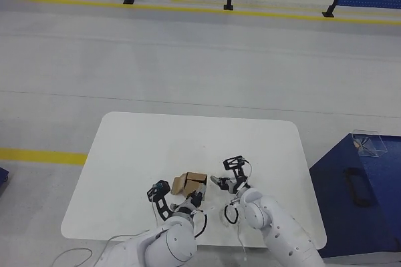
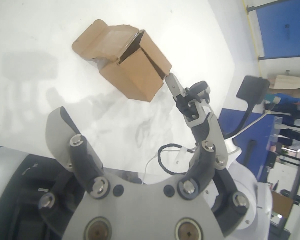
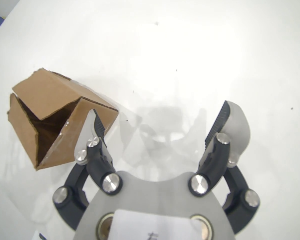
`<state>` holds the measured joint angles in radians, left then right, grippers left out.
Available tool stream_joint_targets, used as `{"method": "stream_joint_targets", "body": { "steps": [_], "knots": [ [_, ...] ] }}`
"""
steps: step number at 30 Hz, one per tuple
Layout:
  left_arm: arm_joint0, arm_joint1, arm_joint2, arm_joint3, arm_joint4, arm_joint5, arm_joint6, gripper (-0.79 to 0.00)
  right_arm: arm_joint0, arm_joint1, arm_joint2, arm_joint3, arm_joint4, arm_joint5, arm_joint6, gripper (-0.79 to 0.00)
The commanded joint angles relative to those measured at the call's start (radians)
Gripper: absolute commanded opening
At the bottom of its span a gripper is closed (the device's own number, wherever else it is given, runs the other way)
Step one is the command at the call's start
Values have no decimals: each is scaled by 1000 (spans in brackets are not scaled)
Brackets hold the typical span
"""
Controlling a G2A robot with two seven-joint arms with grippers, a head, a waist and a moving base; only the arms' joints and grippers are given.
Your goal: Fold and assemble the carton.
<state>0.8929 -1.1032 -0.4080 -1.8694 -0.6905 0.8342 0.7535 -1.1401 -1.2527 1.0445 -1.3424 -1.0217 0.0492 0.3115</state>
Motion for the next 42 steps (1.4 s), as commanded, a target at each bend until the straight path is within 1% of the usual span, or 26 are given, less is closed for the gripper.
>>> {"method": "stream_joint_targets", "body": {
  "steps": [1,4,5,11,12,13,14,15,17,18,20,21,22,23,24,25,27,28,29,33,34,36,42],
  "knots": [
    [45,4,-41,25,30,-229,-23,0,-47,11,49,-57,17,-25,-27,0],
    [99,5,-52,73,164,-478,-28,0,-120,23,107,-139,48,-63,-71,0],
    [104,5,-52,82,173,-495,-34,0,-120,23,107,-139,48,-63,-71,0],
    [104,5,-52,82,173,-495,-34,0,-120,23,107,-139,48,-63,-71,0],
    [104,5,-52,82,173,-495,-34,0,-115,24,111,-147,17,-56,-94,0],
    [104,5,-52,82,173,-495,-34,0,-121,27,107,-140,-74,-28,-149,0],
    [120,2,-79,67,99,-549,-63,0,-125,24,90,-133,-135,20,-180,0],
    [134,0,-114,68,32,-604,-83,0,-125,18,69,-138,-142,43,-214,0],
    [162,-3,-154,106,-1,-690,-77,0,-113,7,40,-141,-141,69,-229,0],
    [179,-6,-164,116,-9,-745,-82,0,-105,3,25,-136,-163,92,-241,0],
    [218,-13,-182,168,-22,-879,-87,0,-90,-9,-15,-124,-199,139,-255,0],
    [237,-19,-189,192,-24,-946,-79,0,-82,-15,-33,-118,-206,153,-263,0],
    [251,-23,-191,205,-40,-989,-83,0,-77,-19,-45,-114,-208,158,-269,0],
    [274,-32,-196,227,-88,-1054,-101,0,-67,-27,-65,-103,-208,164,-277,0],
    [285,-38,-203,244,-123,-1098,-118,0,-60,-32,-76,-93,-206,169,-280,0],
    [290,-41,-206,261,-124,-1123,-119,0,-55,-35,-84,-86,-205,171,-281,0],
    [304,-58,-206,310,-79,-1218,-88,0,-34,-47,-115,-56,-219,173,-273,0],
    [306,-64,-200,320,-72,-1230,-84,0,-28,-50,-122,-49,-221,175,-273,0],
    [303,-77,-192,342,-84,-1227,-84,0,-18,-56,-138,-35,-227,178,-271,0],
    [277,-113,-177,410,-28,-1251,-20,0,11,-75,-175,-1,-238,186,-261,0],
    [271,-127,-172,424,-51,-1246,-25,0,19,-81,-187,8,-240,190,-259,0],
    [258,-143,-173,453,-64,-1248,-42,0,30,-89,-201,22,-248,199,-254,0],
    [245,-179,-184,511,-44,-1254,-42,0,52,-108,-225,62,-277,224,-218,0]
  ]
}}
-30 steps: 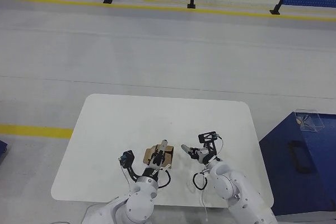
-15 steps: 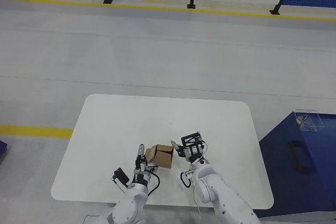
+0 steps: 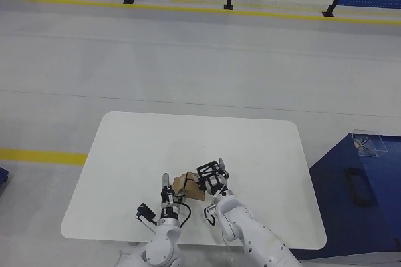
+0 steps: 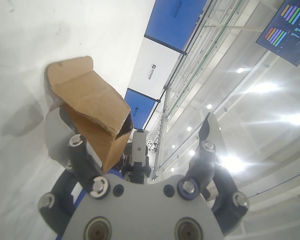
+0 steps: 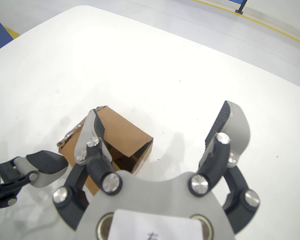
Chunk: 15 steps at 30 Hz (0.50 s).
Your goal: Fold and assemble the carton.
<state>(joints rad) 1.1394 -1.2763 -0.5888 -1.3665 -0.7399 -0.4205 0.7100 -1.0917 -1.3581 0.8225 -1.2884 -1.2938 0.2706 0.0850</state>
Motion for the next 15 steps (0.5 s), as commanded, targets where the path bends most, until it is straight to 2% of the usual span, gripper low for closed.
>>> {"method": "stream_joint_targets", "body": {
  "steps": [1,10,15],
  "knots": [
    [-3,-11,-6,16,13,3,3,0,7,-6,-6,16,-10,7,14,0],
    [-15,-54,-44,85,42,31,28,0,14,-25,-14,51,-32,-2,13,0],
    [-23,-77,-65,123,86,14,48,0,13,-32,-12,60,-45,-15,12,0]
  ]
}}
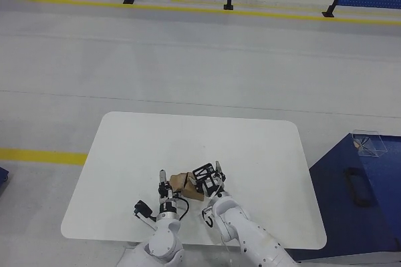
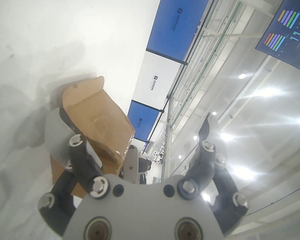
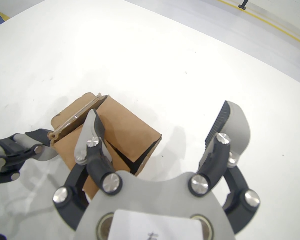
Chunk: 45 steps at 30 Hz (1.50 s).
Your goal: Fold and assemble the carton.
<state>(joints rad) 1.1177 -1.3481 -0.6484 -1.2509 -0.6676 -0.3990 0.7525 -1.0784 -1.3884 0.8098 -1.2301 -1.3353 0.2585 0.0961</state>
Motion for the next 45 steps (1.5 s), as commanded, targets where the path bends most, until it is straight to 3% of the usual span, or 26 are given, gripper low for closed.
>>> {"method": "stream_joint_targets", "body": {
  "steps": [1,7,13,20,26,29,32,36,45],
  "knots": [
    [-3,-9,-13,15,24,-18,13,0,0,-2,1,3,-9,-4,1,0],
    [-1,-25,-55,36,109,-116,3,0,-3,-9,10,7,-23,-10,1,0],
    [26,-30,-83,9,224,-215,-97,0,-4,-13,27,5,-35,-18,4,0],
    [38,-42,-109,2,277,-144,-162,0,-20,-8,83,-25,-51,-2,4,0],
    [41,-51,-159,-5,281,-114,-164,0,-93,21,212,-130,-58,1,42,0],
    [34,-55,-187,-10,259,-35,-173,0,-142,37,284,-196,-55,-9,55,0],
    [9,-59,-188,0,307,124,-189,0,-179,46,343,-243,-24,-21,70,0],
    [15,-63,-182,-23,340,202,-258,0,-206,51,375,-273,-13,-54,75,0],
    [108,-49,-198,-161,343,422,-485,0,-206,51,375,-273,-13,-54,75,0]
  ]
}}
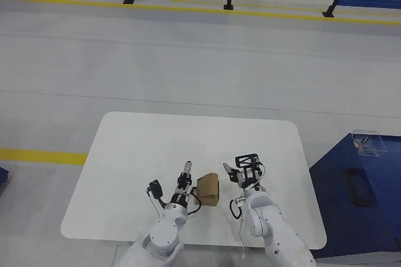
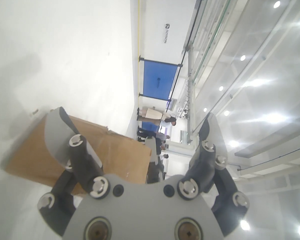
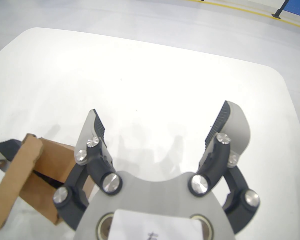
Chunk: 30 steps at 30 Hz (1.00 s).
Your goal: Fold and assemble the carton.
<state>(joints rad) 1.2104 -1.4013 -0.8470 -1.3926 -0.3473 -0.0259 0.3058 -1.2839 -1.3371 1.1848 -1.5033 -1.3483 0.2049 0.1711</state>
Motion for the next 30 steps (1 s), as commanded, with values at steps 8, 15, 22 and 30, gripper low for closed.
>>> {"method": "stream_joint_targets", "body": {
  "steps": [8,15,22,30],
  "knots": [
    [99,19,-32,-123,72,57,-116,0,0,0,0,0,0,0,0,0],
    [102,20,-34,-112,67,80,-140,0,-10,-1,4,-12,31,-11,8,0],
    [71,34,-74,-140,170,249,-242,-55,-65,2,56,-100,62,21,30,0],
    [55,40,-100,-136,182,316,-371,-308,-87,12,86,-107,64,-98,108,0]
  ]
}}
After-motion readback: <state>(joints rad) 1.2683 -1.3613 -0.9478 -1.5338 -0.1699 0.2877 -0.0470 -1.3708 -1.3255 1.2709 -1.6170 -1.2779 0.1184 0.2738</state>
